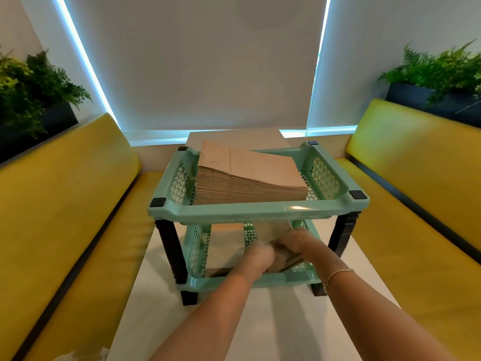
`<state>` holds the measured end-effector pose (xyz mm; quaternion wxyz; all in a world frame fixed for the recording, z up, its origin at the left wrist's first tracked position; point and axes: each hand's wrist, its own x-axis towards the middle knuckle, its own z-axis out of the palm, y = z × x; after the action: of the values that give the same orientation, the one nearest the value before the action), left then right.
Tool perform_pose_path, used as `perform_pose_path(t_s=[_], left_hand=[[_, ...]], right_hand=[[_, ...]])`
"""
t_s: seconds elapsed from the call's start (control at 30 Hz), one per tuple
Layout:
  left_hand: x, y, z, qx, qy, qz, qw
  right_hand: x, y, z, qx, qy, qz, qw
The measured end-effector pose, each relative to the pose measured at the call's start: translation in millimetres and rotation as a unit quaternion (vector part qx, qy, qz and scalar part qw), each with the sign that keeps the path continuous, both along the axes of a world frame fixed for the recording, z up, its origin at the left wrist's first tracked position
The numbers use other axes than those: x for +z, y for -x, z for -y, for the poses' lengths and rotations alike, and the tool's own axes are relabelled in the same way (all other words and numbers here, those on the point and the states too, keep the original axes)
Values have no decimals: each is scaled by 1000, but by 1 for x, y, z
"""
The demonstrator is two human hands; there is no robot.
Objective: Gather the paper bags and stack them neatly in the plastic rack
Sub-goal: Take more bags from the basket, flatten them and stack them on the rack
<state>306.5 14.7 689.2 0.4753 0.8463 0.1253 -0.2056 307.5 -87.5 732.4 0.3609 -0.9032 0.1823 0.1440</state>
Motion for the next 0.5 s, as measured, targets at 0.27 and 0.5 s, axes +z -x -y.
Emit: perform_pose_path(t_s=[0.27,0.5], left_hand=[[67,34,-34,85,86,76,990],[68,123,-86,-33,53,137,989]], right_hand=[[29,63,6,-21,-231,47,972],[38,157,11,279,50,45,958]])
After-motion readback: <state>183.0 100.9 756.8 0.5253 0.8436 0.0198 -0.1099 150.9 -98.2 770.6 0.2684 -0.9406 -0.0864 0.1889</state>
